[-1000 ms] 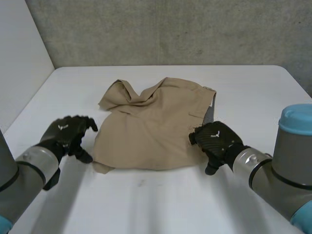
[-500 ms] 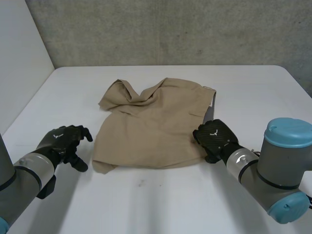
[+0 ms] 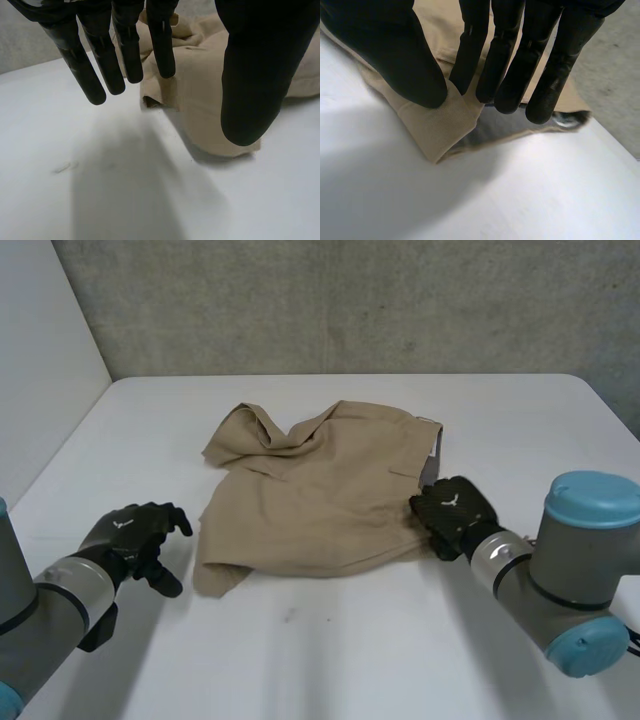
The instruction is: Fold the shorts.
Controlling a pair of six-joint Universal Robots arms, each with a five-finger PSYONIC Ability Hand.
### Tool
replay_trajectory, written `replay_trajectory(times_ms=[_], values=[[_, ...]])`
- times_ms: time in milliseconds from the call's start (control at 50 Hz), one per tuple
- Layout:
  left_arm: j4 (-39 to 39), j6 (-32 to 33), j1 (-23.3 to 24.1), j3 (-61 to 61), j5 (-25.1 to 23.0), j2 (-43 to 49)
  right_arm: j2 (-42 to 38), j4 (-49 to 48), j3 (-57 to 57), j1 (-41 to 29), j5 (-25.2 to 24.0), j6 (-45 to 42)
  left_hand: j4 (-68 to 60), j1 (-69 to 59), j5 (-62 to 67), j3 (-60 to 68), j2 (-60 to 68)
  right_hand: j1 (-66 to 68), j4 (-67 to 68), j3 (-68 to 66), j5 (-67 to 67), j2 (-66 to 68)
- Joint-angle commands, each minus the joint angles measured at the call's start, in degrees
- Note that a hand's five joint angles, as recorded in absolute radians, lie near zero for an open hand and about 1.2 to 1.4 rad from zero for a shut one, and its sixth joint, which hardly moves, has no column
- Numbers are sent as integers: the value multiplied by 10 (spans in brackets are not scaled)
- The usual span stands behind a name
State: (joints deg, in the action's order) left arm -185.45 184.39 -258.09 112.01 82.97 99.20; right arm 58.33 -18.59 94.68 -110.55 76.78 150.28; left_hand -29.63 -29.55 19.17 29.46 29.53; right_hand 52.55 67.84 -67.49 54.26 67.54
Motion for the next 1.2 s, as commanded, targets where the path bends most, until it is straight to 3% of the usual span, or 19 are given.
replay_trajectory(times_ms=[20, 240, 480, 700, 860, 960, 1060, 1200], values=[[-8, 1, 10, 1, 0, 11, 48, 3, 10, 25, 35, 20, -33, -34, 38, 35, 34, 275, 122, -125, 157, 125], [-24, 1, 35, -23, 4, 62, 50, 50, 17, 46, 41, 74, -38, -39, 43, 40, 39, 275, 122, -125, 157, 125], [-18, -9, 103, -28, 6, 86, 52, 50, 17, 43, 41, 75, -45, -46, 49, 46, 46, 275, 122, -125, 157, 125], [-26, -38, 110, -51, 37, 103, 52, 51, 23, 42, 42, 75, -67, -67, 71, 68, 68, 275, 122, -125, 157, 125], [-48, -40, 127, -109, 72, 174, 53, 51, 24, 42, 43, 75, -253, -254, 258, 255, 254, 275, 122, -125, 157, 125], [-48, -42, 147, -133, 74, 185, 52, 51, 25, 43, 44, 75, -503, -504, 508, 505, 504, 275, 122, -125, 157, 125], [-44, -42, 151, -140, 77, 160, 54, 53, 26, 42, 53, 74, -504, -505, 508, 505, 505, 275, 122, -125, 157, 125], [-19, -13, 140, -129, 86, 31, 83, 87, 20, 39, 57, 63, -504, -505, 508, 505, 505, 275, 122, -125, 157, 125]])
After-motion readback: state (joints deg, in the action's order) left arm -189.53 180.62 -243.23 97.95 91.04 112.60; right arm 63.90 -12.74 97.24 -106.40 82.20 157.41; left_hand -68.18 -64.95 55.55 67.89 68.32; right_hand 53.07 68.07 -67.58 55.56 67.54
